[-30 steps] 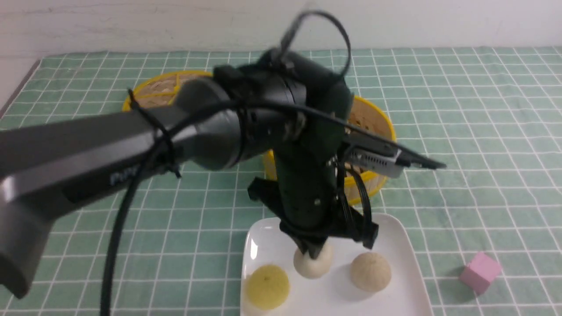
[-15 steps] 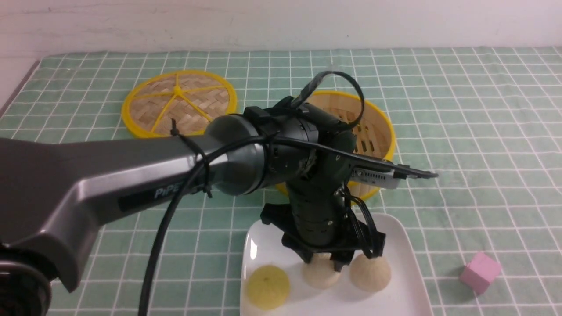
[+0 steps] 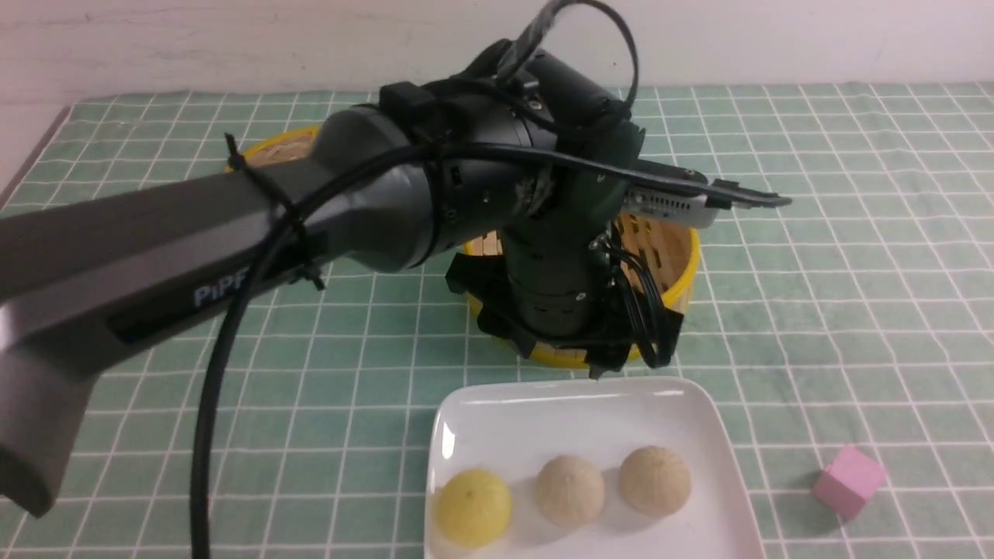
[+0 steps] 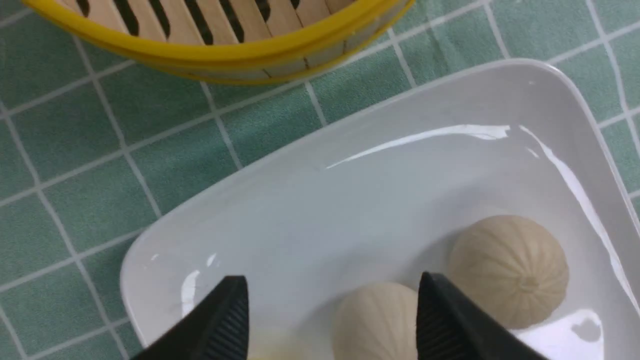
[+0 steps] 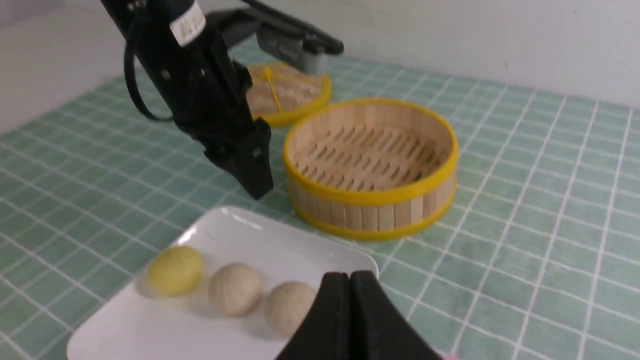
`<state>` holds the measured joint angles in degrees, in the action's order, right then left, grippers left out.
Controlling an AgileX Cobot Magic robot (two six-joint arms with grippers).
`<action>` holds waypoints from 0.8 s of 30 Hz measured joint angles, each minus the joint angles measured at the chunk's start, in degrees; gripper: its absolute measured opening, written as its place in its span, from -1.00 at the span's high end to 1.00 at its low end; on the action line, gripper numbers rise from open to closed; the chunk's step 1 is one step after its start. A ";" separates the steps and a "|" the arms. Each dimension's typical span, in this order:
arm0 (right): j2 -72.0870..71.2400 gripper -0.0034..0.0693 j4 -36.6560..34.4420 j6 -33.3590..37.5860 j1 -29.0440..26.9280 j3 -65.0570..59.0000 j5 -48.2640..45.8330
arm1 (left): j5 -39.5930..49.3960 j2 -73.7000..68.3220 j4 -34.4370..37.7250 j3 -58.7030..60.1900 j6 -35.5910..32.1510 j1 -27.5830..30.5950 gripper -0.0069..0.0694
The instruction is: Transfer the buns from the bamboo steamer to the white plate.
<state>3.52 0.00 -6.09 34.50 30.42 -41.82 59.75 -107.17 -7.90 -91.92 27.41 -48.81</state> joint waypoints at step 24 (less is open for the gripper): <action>-0.48 0.90 -1.71 -0.20 0.00 -9.43 14.42 | 1.19 0.00 -1.23 -0.22 0.37 0.00 0.75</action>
<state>3.04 -1.71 -6.29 34.50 20.99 -27.40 60.94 -107.17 -9.12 -92.14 27.78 -48.81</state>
